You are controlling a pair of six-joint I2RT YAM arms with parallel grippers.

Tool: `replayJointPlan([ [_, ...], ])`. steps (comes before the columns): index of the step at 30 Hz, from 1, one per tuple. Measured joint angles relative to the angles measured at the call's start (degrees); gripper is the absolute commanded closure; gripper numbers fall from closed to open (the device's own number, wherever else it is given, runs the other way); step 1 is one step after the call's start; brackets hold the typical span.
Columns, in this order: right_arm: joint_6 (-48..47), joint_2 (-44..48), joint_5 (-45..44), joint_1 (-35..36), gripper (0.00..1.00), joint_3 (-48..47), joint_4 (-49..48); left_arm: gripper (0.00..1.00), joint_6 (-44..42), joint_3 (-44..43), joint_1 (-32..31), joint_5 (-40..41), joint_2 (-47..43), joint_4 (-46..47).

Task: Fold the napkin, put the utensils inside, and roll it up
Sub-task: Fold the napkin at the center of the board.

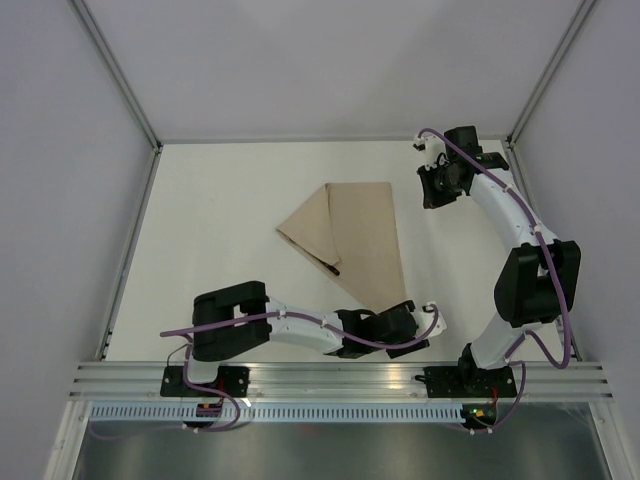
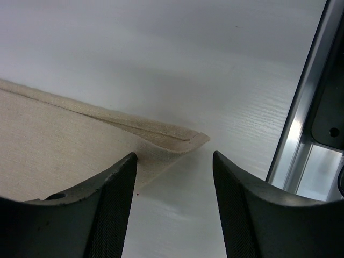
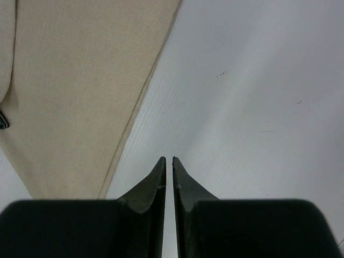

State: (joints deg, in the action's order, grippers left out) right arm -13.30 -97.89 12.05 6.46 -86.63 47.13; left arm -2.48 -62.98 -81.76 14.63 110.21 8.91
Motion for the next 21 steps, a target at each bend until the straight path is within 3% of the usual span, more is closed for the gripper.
replayJointPlan([
  [7, -0.20, 0.00, 0.02, -0.55, 0.86, 0.26, -0.09, 0.52, -0.66, -0.50, -0.02, 0.13, 1.84, 0.13],
  [16, -0.22, 0.00, 0.15, -0.70, 0.86, 0.63, -0.07, 0.98, -0.98, -0.48, 0.20, 1.27, 2.36, 1.36],
  [21, -0.42, 0.00, 0.15, -0.68, 0.86, 0.63, -0.04, 0.98, 0.79, -0.33, 2.32, 1.29, 2.23, 3.52],
])
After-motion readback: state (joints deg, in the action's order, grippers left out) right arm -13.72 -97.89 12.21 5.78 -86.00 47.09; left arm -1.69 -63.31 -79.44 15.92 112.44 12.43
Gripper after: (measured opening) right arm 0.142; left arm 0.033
